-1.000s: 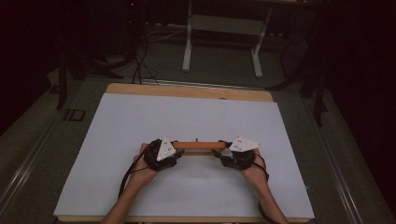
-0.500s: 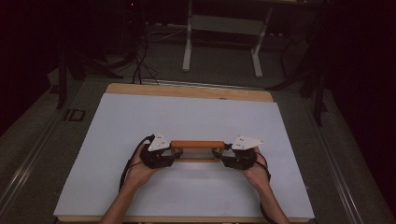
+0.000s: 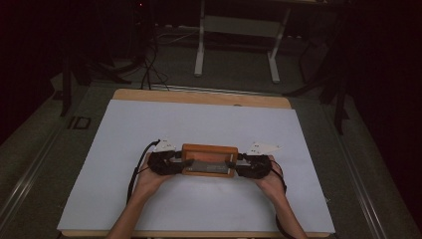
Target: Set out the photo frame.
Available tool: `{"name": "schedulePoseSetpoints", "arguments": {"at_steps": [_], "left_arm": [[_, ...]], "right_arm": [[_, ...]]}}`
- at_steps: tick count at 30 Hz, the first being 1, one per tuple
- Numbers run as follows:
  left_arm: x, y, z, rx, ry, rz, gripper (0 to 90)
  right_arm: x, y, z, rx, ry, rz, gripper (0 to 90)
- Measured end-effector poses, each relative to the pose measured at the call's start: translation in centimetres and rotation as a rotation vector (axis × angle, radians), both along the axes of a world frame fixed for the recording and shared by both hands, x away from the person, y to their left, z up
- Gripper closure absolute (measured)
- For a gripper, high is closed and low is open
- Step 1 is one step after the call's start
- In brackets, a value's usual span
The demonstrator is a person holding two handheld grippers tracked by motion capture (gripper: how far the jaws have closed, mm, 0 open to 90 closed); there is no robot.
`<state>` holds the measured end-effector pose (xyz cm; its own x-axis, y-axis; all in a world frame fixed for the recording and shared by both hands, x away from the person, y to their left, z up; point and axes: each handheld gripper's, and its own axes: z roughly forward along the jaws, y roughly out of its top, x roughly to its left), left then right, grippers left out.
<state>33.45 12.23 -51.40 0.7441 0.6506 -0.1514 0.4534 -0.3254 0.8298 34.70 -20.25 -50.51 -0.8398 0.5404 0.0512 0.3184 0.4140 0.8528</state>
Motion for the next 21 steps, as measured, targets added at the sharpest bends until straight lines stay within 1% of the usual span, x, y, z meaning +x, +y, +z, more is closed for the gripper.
{"name": "schedulePoseSetpoints", "arguments": {"at_steps": [2, 3, 5, 8, 10, 11, 16, 21], "left_arm": [[0.1, 0.0, -0.3, 0.004, 0.011, 0.005, 49.3], [0.2, 0.0, -0.3, 0.003, 0.016, 0.006, 48.2], [0.2, 0.0, -0.4, 0.003, 0.016, 0.005, 48.2], [0.1, -0.1, -0.4, 0.011, 0.011, 0.013, 47.0], [0.2, 0.1, -0.5, 0.012, 0.018, 0.023, 46.1], [0.2, 0.1, -0.5, 0.019, 0.015, 0.031, 45.0], [0.0, 0.5, -0.3, 0.021, 0.016, 0.052, 41.1], [-0.2, 1.7, 0.0, 0.023, 0.016, 0.092, 39.5]], "right_arm": [[0.2, 0.1, -0.3, -0.016, 0.001, -0.028, 54.0], [0.3, 0.0, -0.5, -0.019, 0.01, -0.035, 54.0], [0.4, 0.0, -0.7, -0.015, 0.025, -0.028, 52.9], [0.4, 0.0, -0.7, -0.017, 0.024, -0.031, 51.5], [0.5, -0.1, -0.7, -0.01, 0.022, -0.032, 47.1], [0.5, -0.1, -0.7, -0.009, 0.021, -0.036, 45.6], [0.5, -0.6, -0.4, 0.01, 0.023, -0.05, 40.2], [0.4, -1.5, 0.3, 0.021, 0.013, -0.048, 35.9]]}}
